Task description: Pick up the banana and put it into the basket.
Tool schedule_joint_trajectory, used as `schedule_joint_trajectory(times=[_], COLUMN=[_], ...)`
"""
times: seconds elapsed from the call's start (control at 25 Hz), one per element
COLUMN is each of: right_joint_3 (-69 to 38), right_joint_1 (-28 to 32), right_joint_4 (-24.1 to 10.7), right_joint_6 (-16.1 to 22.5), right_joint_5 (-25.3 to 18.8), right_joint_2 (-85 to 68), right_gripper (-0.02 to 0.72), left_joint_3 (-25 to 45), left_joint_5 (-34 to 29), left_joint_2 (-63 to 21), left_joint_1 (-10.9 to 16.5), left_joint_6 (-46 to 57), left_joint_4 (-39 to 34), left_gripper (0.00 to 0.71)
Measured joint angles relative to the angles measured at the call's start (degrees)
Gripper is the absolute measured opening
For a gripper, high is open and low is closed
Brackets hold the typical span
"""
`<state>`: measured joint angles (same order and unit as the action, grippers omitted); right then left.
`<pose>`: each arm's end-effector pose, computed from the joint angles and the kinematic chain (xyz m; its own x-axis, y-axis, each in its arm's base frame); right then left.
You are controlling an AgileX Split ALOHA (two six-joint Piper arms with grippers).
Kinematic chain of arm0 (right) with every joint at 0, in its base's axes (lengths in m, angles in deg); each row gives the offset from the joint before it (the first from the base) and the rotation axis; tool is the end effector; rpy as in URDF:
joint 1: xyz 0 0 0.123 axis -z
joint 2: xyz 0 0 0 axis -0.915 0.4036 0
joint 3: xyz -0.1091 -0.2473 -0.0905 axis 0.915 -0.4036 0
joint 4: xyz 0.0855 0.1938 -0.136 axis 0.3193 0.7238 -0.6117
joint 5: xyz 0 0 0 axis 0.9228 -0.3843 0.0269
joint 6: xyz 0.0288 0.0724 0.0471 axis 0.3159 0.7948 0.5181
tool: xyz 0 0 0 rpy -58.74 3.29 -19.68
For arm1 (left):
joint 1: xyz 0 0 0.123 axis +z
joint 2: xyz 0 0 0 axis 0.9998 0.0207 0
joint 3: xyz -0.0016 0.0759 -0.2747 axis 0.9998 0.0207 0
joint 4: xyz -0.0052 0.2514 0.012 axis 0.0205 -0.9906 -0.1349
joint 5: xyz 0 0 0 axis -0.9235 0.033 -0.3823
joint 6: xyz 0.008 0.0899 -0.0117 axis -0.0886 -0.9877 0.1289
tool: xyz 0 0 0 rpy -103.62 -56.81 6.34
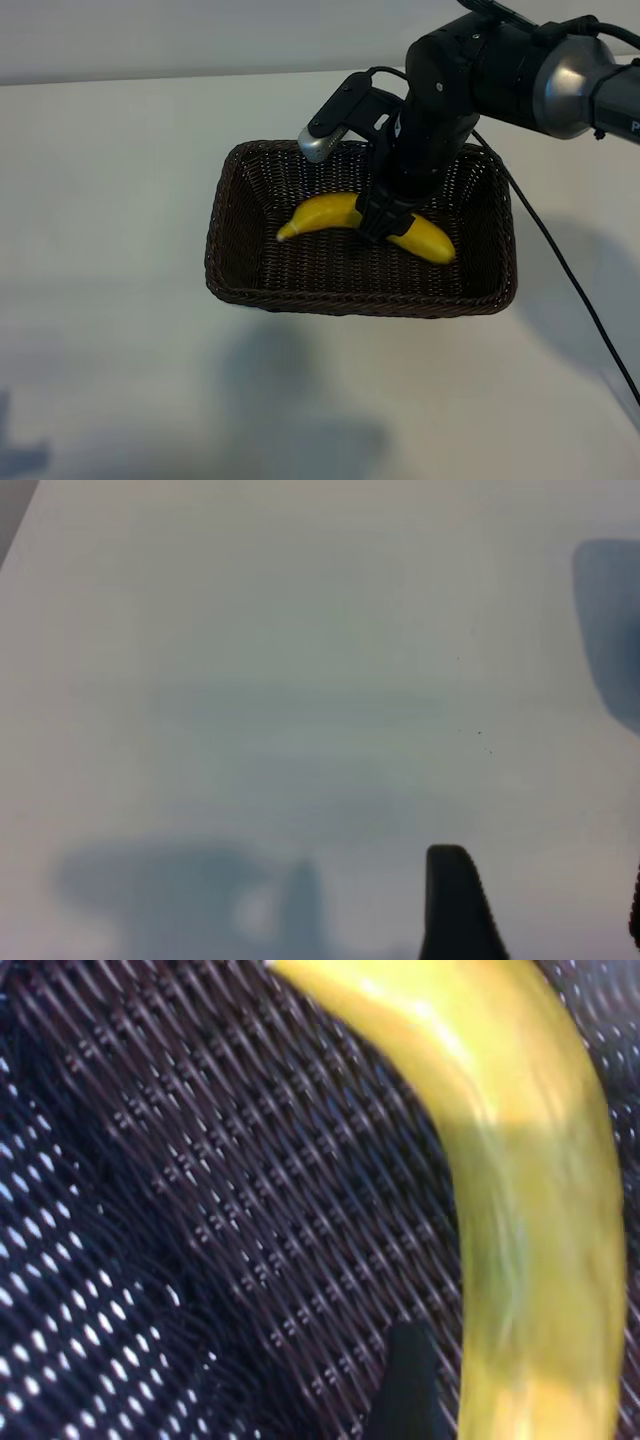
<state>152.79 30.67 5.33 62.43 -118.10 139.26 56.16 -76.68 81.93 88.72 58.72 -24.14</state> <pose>0.3310 0.2413 0.1982 -0.5345 -0.7956 -0.2852 -0.8192 0.5707 -0.0567 -0.0058 0.0019 0.2786 -0.4385 -0.0496 -0.8974 -0.0401 0.9986 -0.0356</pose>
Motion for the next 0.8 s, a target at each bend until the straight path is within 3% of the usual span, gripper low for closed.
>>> schedule_joint_trajectory(times=[0.4,0.8], right_joint_3=[8.8,9.2], right_joint_1=[4.6,28.6], right_joint_4=[0.2,0.2], right_joint_6=[6.8,12.0], right_joint_5=[-7.7,-8.6], right_joint_2=[-3.1,-1.9], right_gripper=[0.586,0.583], left_joint_3=[0.0,0.0], left_joint_5=[0.0,0.0], left_joint_2=[0.0,0.0], left_joint_1=[0.0,0.0], left_joint_6=[-0.1,-0.1], left_joint_4=[0.0,0.0], left_gripper=[0.450,0.450])
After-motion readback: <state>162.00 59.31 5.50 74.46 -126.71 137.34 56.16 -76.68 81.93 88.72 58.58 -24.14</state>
